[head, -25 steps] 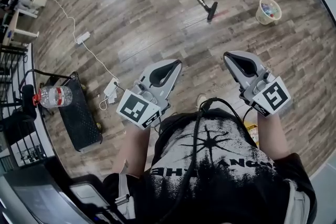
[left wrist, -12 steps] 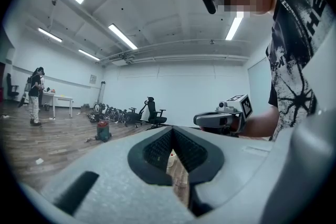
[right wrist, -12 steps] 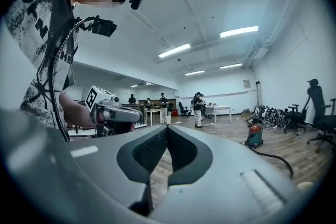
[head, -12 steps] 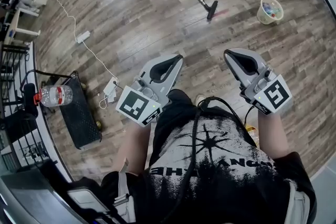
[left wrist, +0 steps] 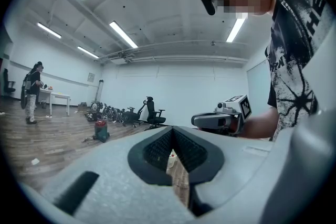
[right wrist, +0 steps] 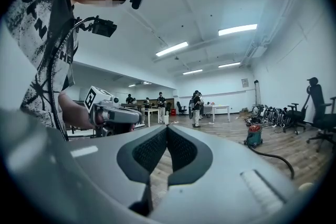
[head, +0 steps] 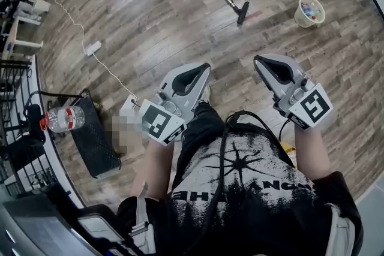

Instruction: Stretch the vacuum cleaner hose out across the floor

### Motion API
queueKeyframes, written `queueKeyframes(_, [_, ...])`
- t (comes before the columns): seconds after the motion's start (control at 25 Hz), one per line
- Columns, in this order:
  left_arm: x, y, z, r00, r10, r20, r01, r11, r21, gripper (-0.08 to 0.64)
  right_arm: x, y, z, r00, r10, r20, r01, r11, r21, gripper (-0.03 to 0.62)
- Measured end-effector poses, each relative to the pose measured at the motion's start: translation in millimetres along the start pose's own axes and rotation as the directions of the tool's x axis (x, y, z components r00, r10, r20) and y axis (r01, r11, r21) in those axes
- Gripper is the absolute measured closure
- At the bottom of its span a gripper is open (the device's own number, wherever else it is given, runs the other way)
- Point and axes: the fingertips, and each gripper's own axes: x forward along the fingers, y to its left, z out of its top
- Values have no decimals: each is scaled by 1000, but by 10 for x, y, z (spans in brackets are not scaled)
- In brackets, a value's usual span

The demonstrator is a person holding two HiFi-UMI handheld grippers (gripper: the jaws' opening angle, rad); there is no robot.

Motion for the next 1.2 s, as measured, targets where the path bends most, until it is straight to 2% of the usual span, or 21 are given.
queueKeyframes(0.12, [-4,334,26,1000,-12,5,12,1000,-7,560,317,-118,52,1000,-18,4,18,1000,-19,589])
queueKeyframes(0.32, [-35,963,104,999,-45,2,45,999,-1,560,839,-315,67,998,-54,-44,53,998,-27,588])
queueKeyframes(0.68, [-54,1929,250,993,-116,7,115,993,23,560,1704,-549,210,992,-120,-26,118,992,-54,588])
queueKeyframes(0.88, [-95,2293,230,988,-157,5,157,987,44,560,2091,-615,260,989,-150,-15,149,986,-72,588])
queueKeyframes(1.04, [-160,2526,223,984,-179,11,178,982,69,560,2269,-637,229,985,-166,-41,162,983,-82,588])
queueKeyframes(1.2, [-155,2699,209,982,-189,19,188,980,58,560,2413,-690,209,982,-173,-72,165,981,-100,588])
